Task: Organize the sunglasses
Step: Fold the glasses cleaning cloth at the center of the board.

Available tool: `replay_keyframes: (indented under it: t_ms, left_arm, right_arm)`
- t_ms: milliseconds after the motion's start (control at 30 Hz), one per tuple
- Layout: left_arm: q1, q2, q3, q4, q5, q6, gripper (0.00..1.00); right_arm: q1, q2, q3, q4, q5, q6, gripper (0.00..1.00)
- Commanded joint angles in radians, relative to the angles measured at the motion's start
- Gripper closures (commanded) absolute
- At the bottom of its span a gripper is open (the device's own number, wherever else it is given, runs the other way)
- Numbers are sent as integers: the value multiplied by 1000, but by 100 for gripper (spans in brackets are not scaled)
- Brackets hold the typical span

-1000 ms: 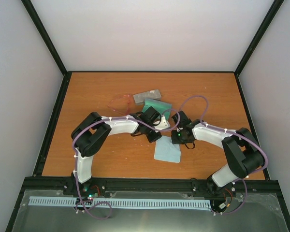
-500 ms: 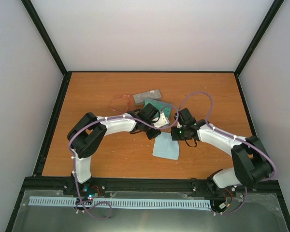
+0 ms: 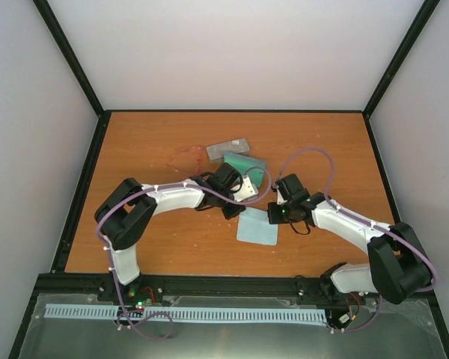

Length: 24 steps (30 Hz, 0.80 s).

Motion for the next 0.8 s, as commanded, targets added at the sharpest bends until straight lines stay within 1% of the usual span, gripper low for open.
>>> replay_keyframes:
  t_ms: [0, 300, 500, 767]
  left_arm:
    - [6, -50, -20, 25, 29, -17, 99]
    - [-25, -90, -78, 43, 44, -32, 99]
    - [-62, -87, -109, 56, 47, -31, 99]
    - [-74, -87, -129, 62, 56, -30, 99]
  right_arm:
    - [-5, -39, -23, -1, -13, -10, 97]
    - [9, -53, -72, 25, -56, -2, 97]
    - [19, -82, -99, 21, -58, 12, 97]
    - [36, -103, -160, 38, -81, 38, 97]
